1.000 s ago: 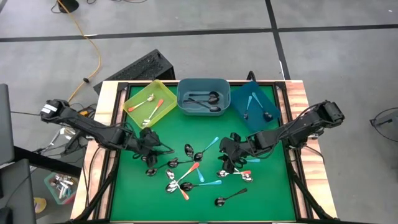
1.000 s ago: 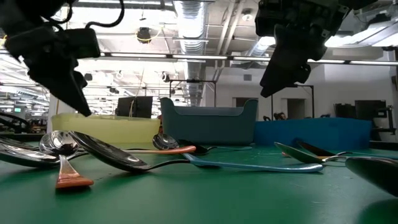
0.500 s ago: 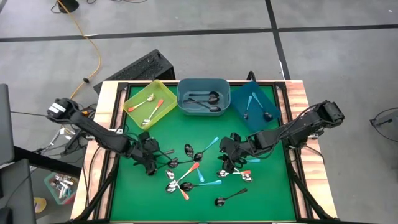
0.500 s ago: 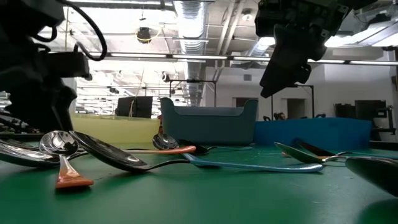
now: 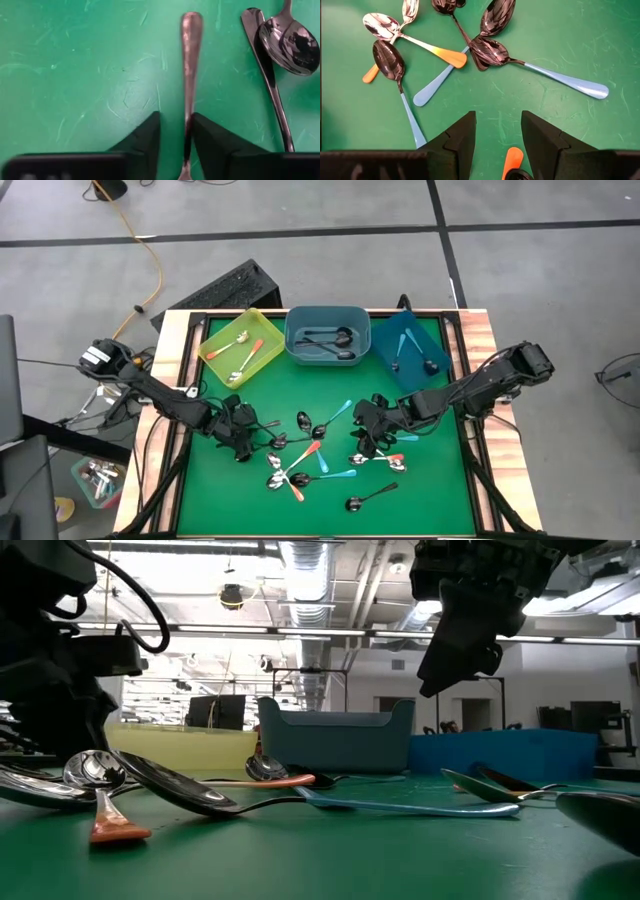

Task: Sort silverware by color (type)
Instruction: Put the black spoon into the light blue bin

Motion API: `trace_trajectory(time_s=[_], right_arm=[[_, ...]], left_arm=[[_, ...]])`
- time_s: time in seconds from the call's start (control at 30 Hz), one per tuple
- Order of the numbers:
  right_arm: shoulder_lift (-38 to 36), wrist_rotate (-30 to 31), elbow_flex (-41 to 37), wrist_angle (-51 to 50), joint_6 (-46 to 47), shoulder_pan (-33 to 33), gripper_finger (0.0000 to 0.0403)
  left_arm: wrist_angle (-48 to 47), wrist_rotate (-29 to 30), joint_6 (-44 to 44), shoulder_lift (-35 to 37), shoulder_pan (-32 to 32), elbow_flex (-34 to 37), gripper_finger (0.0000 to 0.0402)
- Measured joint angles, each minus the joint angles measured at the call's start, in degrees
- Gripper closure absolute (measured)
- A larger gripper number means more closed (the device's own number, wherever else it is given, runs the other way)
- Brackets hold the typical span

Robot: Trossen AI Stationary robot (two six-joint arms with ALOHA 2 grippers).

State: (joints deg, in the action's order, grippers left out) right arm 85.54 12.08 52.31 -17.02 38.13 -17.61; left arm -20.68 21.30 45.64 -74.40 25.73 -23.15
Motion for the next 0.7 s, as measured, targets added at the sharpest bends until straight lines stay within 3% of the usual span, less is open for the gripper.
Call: trace_trajectory(time_s=[0.1,0.17,0.43,0.7], right_arm=[[0.0,0.0,0.0,0.0,0.0,0.0,0.0232],[0.0,0.0,0.0,0.0,0.0,0.0,0.0232],[0.0,0.0,0.0,1.9,0.5,0.1,0.0232],[0.0,2.6,0.0,3.1,0.4,0.1,0.0232]], left_arm=[[0.5,0.0,1.3,0.0,0.0,0.1,0.0375],[1.1,0.0,2.6,0.0,0.0,0.2,0.0393],[1.1,-0.2,4.9,1.4,0.0,-2.9,0.04],[2.1,7.2,3.9,7.2,-0.2,-5.9,0.0401]])
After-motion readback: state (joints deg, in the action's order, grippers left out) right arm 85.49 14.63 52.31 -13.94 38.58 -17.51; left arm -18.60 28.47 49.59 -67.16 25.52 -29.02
